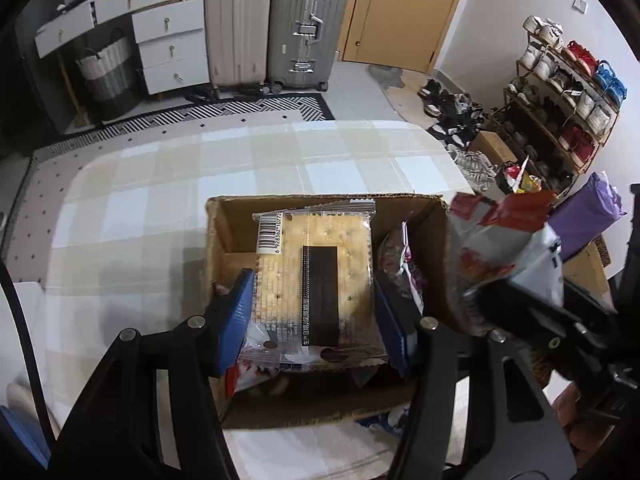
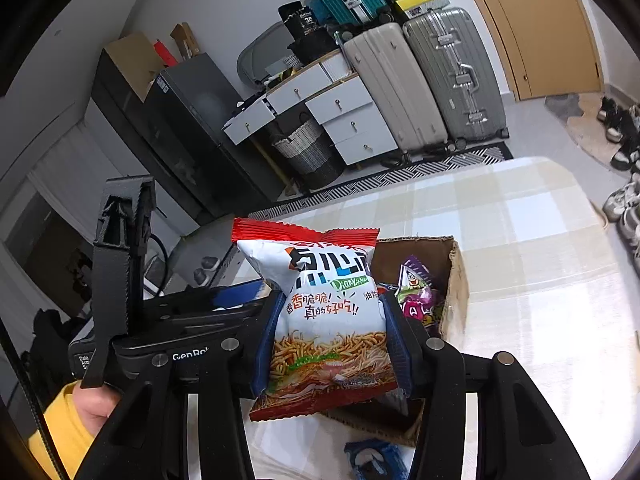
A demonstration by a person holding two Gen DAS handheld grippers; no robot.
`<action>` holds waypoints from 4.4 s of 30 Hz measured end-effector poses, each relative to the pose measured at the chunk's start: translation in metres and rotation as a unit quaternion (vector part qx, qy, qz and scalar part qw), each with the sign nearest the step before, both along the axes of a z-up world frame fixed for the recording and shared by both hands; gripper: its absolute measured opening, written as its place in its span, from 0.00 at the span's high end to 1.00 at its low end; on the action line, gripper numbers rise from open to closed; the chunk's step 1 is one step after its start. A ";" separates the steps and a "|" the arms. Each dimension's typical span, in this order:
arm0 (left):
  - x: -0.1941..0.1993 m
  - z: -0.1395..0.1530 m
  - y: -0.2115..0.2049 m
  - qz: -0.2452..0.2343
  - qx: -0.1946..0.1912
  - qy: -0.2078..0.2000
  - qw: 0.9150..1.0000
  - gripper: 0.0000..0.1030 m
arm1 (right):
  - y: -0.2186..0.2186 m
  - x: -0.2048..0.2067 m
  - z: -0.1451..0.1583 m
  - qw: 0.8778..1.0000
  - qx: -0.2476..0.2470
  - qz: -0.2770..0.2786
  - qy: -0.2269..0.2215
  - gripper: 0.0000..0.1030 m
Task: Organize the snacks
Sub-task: 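Carry the cracker pack and noodle bag over the box with both tools, then lower both packs into the box and open both tools, then withdraw both tools from the box toward the two Oreo packs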
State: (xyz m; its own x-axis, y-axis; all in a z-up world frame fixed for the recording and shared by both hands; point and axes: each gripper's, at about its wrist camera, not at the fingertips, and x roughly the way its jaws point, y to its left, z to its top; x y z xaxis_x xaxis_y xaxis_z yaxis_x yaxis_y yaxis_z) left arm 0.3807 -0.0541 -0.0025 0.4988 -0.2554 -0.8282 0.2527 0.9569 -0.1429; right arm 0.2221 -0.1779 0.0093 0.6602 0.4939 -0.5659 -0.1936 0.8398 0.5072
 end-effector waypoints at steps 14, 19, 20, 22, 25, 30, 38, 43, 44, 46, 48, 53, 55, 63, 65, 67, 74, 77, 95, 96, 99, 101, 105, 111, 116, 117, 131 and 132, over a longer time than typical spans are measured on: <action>0.028 -0.036 0.000 -0.005 -0.028 0.007 1.000 0.46 | -0.003 0.021 -0.032 0.999 0.039 -0.008 0.031 0.53; 0.023 -0.029 0.000 -0.003 -0.024 0.002 1.000 0.45 | -0.010 0.020 -0.036 0.998 0.044 -0.016 0.031 0.53; 0.021 -0.027 0.001 -0.001 -0.025 0.001 1.000 0.45 | -0.011 0.021 -0.037 0.998 0.042 -0.017 0.033 0.53; 0.018 -0.024 0.004 0.004 -0.031 0.001 1.000 0.44 | -0.009 0.020 -0.037 0.999 0.033 -0.016 0.036 0.52; 0.013 -0.018 0.012 0.018 -0.037 -0.008 0.999 0.43 | -0.008 0.022 -0.038 0.999 0.018 -0.020 0.039 0.52; 0.007 -0.012 0.023 0.027 -0.039 -0.011 0.999 0.40 | -0.004 0.024 -0.039 0.999 0.002 -0.025 0.044 0.51; -0.002 -0.011 0.032 0.032 -0.032 -0.008 0.999 0.39 | 0.010 0.019 -0.030 0.999 -0.034 -0.012 0.030 0.49; -0.009 -0.007 0.038 0.034 -0.035 -0.007 0.999 0.39 | 0.015 0.012 -0.023 0.998 -0.059 -0.012 0.018 0.42; -0.011 -0.006 0.039 0.034 -0.037 -0.007 0.999 0.38 | 0.015 0.009 -0.021 0.998 -0.063 -0.013 0.016 0.42; -0.016 -0.004 0.040 0.034 -0.036 -0.005 0.999 0.37 | 0.014 0.005 -0.018 0.998 -0.065 -0.015 0.014 0.42; -0.021 -0.001 0.042 0.036 -0.036 -0.008 0.999 0.37 | 0.013 0.000 -0.015 0.998 -0.067 -0.017 0.011 0.42; -0.039 0.012 0.048 0.042 -0.037 -0.016 0.998 0.36 | 0.011 -0.019 -0.002 0.997 -0.073 -0.015 -0.002 0.42; -0.048 0.018 0.050 0.046 -0.035 -0.019 0.998 0.33 | 0.012 -0.027 0.003 0.997 -0.079 -0.015 -0.007 0.42; -0.093 0.037 0.058 0.052 -0.046 -0.023 0.997 0.32 | 0.005 -0.076 0.031 0.997 -0.060 -0.017 -0.034 0.41; -0.112 0.043 0.060 0.056 -0.049 -0.032 0.997 0.29 | 0.005 -0.091 0.036 0.997 -0.057 -0.016 -0.040 0.39; -0.136 0.051 0.062 0.061 -0.048 -0.053 0.996 0.26 | 0.005 -0.108 0.041 0.997 -0.055 -0.016 -0.049 0.38; -0.228 0.079 0.055 0.054 -0.029 -0.126 0.990 0.26 | 0.012 -0.176 0.058 0.993 -0.078 -0.011 -0.084 0.38; -0.271 0.091 0.053 0.054 -0.028 -0.150 0.987 0.21 | 0.015 -0.200 0.062 0.992 -0.080 -0.005 -0.095 0.38; -0.402 0.033 0.062 0.086 -0.023 -0.126 0.988 0.19 | 0.017 -0.285 0.001 0.993 -0.083 -0.023 -0.081 0.19; -0.400 0.024 0.063 0.088 -0.025 -0.123 0.988 0.19 | 0.016 -0.285 -0.004 0.993 -0.084 -0.025 -0.079 0.19; -0.386 0.000 0.063 0.095 -0.027 -0.111 0.989 0.19 | 0.016 -0.278 -0.019 0.994 -0.086 -0.029 -0.068 0.19; -0.373 -0.015 0.062 0.095 -0.021 -0.102 0.990 0.19 | 0.016 -0.272 -0.026 0.993 -0.096 -0.031 -0.066 0.18; -0.352 -0.044 0.056 0.097 0.004 -0.087 0.991 0.19 | 0.013 -0.259 -0.034 0.991 -0.107 -0.036 -0.073 0.10; -0.333 -0.079 0.042 0.083 0.023 -0.069 0.994 0.19 | 0.009 -0.240 -0.060 0.993 -0.097 -0.022 -0.060 0.09; -0.319 -0.086 0.021 0.070 0.045 -0.066 0.994 0.19 | 0.009 -0.234 -0.067 0.989 -0.134 -0.021 -0.053 0.04; -0.316 -0.087 0.017 0.068 0.043 -0.067 0.994 0.19 | 0.009 -0.234 -0.068 0.989 -0.135 -0.022 -0.051 0.04; -0.295 -0.107 -0.008 0.077 0.049 -0.029 0.995 0.13 | -0.019 -0.243 -0.068 0.994 -0.094 -0.058 -0.024 0.03; -0.292 -0.110 -0.012 0.075 0.052 -0.025 0.995 0.13 | -0.019 -0.244 -0.067 0.994 -0.095 -0.057 -0.025 0.03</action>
State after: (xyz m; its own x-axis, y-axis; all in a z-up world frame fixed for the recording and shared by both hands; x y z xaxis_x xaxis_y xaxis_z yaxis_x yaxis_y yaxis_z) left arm 0.0883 -0.0659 -0.1122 0.5669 -0.0889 -0.8190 0.1101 0.9934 -0.0316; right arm -0.0218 -0.1972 -0.0580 0.7350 0.3019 -0.6072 -0.1121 0.9372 0.3304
